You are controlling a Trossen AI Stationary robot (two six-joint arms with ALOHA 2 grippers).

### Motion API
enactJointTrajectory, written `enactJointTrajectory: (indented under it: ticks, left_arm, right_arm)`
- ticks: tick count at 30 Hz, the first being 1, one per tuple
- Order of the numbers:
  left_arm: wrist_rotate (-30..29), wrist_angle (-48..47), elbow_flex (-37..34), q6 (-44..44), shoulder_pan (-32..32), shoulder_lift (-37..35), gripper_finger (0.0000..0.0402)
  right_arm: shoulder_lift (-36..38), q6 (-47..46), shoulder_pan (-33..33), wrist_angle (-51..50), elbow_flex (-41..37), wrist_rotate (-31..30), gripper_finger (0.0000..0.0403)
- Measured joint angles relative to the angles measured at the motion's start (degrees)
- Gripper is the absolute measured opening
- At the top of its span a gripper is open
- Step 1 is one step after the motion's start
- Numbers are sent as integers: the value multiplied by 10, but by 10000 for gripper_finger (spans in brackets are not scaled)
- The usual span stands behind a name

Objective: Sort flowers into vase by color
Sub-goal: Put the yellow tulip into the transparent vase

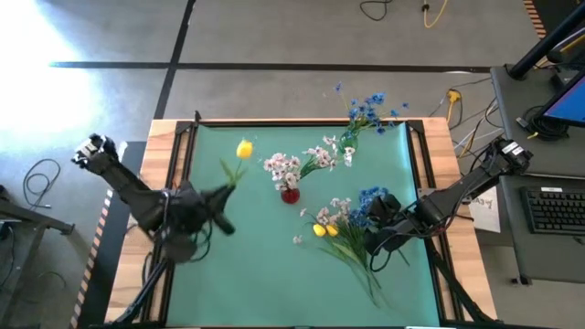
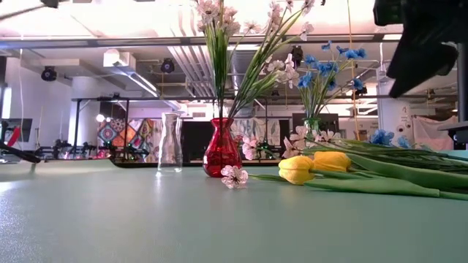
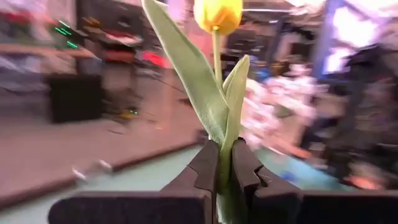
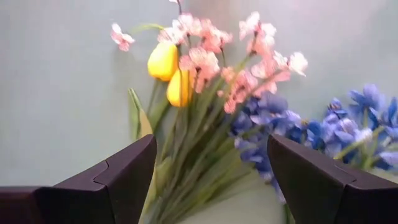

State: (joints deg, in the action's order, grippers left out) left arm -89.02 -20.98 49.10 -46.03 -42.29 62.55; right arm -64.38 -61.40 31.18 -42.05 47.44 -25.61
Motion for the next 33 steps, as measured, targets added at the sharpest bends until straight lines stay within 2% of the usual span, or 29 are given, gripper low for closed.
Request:
enactJointTrajectory:
  ticks: [5,9,15,17,19,22,24,29,33]
  left_arm:
    - [0,25,35,168,51,-39,0]
    - [24,25,104,284,86,-52,0]
    - [231,50,238,469,165,-39,0]
    - [276,92,267,554,188,-34,0]
    - [355,154,281,631,214,-36,0]
    - [503,224,277,688,263,-48,0]
    - [569,253,258,708,301,-59,0]
    - [690,345,157,730,423,-83,0]
    - [776,470,48,706,536,-99,0]
  right_arm:
    - [0,21,-1,28,0,-6,297]
    - [0,30,-1,37,0,-6,297]
    - [0,32,-1,37,0,-14,297]
    - [0,33,-1,37,0,-19,297]
    - [0,37,-1,37,0,-24,297]
    - [0,40,-1,38,0,-29,297]
    - [0,40,-1,39,0,-29,297]
    - [0,41,-1,51,0,-30,297]
    - [0,46,-1,66,0,-31,297]
